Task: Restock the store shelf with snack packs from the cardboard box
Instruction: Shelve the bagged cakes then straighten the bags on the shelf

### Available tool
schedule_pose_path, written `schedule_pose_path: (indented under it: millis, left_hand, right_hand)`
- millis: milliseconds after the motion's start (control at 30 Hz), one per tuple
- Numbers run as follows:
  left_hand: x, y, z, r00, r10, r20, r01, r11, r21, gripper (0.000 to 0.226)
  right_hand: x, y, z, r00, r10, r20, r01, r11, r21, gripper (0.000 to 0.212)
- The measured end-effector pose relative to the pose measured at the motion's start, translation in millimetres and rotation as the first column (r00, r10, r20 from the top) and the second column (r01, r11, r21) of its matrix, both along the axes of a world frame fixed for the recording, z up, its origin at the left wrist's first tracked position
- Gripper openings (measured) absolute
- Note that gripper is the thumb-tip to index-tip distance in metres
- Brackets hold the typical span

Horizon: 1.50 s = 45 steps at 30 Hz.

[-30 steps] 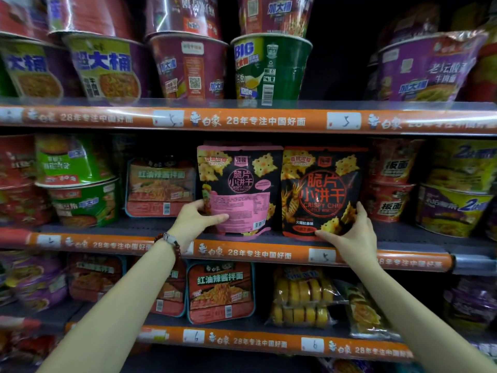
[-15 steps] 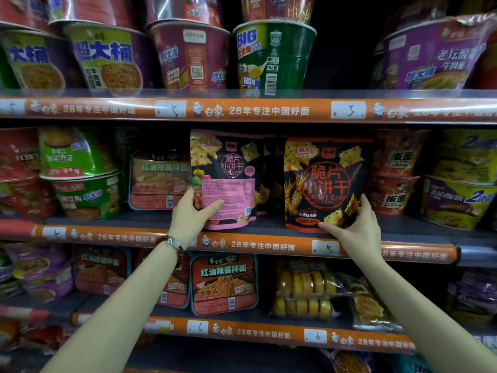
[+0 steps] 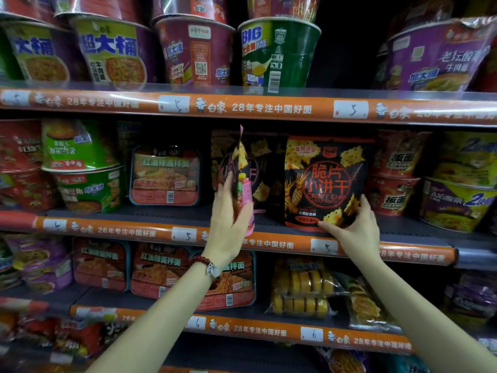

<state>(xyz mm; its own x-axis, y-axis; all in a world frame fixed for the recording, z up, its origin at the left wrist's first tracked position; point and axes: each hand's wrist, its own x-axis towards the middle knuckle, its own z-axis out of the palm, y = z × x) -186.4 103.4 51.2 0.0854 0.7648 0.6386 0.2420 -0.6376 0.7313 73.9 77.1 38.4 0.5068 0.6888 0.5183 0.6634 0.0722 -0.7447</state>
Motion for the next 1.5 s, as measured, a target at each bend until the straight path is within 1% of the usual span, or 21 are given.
schedule_pose_path:
  millis: [100,167,233,333,467,533,600,667,733,833,900,967,1000,1100,1133,1233,1267,1300,1367,1433,1500]
  left_hand:
    - [-2,2,-4,0.996,-0.085,-0.027,0.084,0.996,-0.033,0.057]
    - [-4,2,-3,0.993,-0.049,-0.110,0.051,0.998,0.019,0.056]
    - [-6,0,-4,0.991,0.013,-0.136,-0.003,0.997,0.076,0.054]
    - [-11,1,-8,0.995,0.062,-0.077,-0.056,0.996,0.071,0.053]
    - [-15,3,-11,0.996,0.021,-0.083,-0.015,0.998,0.065,0.053]
    - [-14,4,-10,0.999,-0.025,-0.020,0.026,0.999,0.026,0.042]
    - [-14,9,-8,0.998,-0.034,0.051,0.033,0.999,0.005,0.039]
    - [-16,18,-5,0.997,0.005,0.076,-0.004,1.000,-0.015,0.045]
    - [-18,27,0,0.998,0.006,0.055,0.000,0.994,-0.106,0.064]
    - [-17,41,11,0.998,-0.058,-0.035,0.048,0.967,-0.251,0.089]
    - [-11,49,18,0.990,-0.084,-0.109,0.050,0.959,-0.280,0.102]
    - [-2,53,21,0.985,-0.092,-0.146,0.042,0.949,-0.312,0.119]
    - [2,54,22,0.984,-0.087,-0.156,0.033,0.948,-0.317,0.123]
    - [8,57,21,0.987,-0.080,-0.137,0.033,0.949,-0.314,0.122]
    - [8,57,21,0.989,-0.105,-0.108,0.063,0.942,-0.330,0.114]
    - [7,54,23,0.975,-0.222,0.003,0.204,0.890,-0.408,0.074]
    - [7,54,22,0.972,-0.234,0.024,0.222,0.876,-0.428,0.069]
    - [7,56,22,0.972,-0.231,0.030,0.221,0.870,-0.441,0.071]
    - [9,60,22,0.980,-0.198,0.010,0.181,0.875,-0.448,0.083]
    - [11,64,24,0.989,-0.141,-0.048,0.104,0.883,-0.458,0.095]
    - [12,67,25,0.988,-0.127,-0.088,0.072,0.886,-0.458,0.102]
  right_hand:
    - [1,1,-1,1.000,-0.005,0.005,0.004,1.000,0.006,0.119]
    - [1,1,-2,1.000,-0.007,0.007,0.007,1.000,0.009,0.119]
    - [1,1,-2,1.000,-0.010,0.012,0.010,1.000,0.011,0.119]
    - [1,2,-3,1.000,-0.009,0.008,0.009,1.000,0.019,0.119]
    - [1,2,-4,1.000,-0.015,0.020,0.015,1.000,0.025,0.118]
    - [1,1,-4,1.000,-0.016,0.017,0.016,1.000,0.021,0.118]
    - [1,0,-4,1.000,-0.015,0.025,0.014,1.000,0.023,0.117]
    - [2,0,-4,1.000,-0.011,0.025,0.011,1.000,0.026,0.117]
    - [2,1,-4,1.000,-0.006,0.023,0.005,1.000,0.022,0.118]
    - [3,2,-5,1.000,-0.009,0.028,0.008,1.000,0.023,0.118]
    - [3,3,-6,1.000,-0.014,0.028,0.013,1.000,0.025,0.119]
    - [3,3,-6,0.999,-0.015,0.031,0.014,1.000,0.026,0.119]
    - [3,3,-6,0.999,-0.016,0.032,0.015,1.000,0.028,0.119]
    - [3,3,-6,0.999,-0.017,0.033,0.017,1.000,0.026,0.119]
    - [3,3,-6,0.999,-0.017,0.034,0.016,1.000,0.027,0.119]
    - [3,3,-7,0.999,-0.014,0.033,0.013,0.999,0.034,0.118]
    - [3,3,-7,0.999,-0.013,0.032,0.012,0.999,0.034,0.118]
    - [3,3,-7,0.999,-0.012,0.030,0.011,0.999,0.033,0.118]
    - [3,3,-6,0.999,-0.014,0.033,0.013,0.999,0.030,0.118]
    - [3,3,-6,0.999,-0.013,0.030,0.012,1.000,0.027,0.118]
    - [3,2,-5,1.000,-0.009,0.025,0.008,1.000,0.026,0.118]
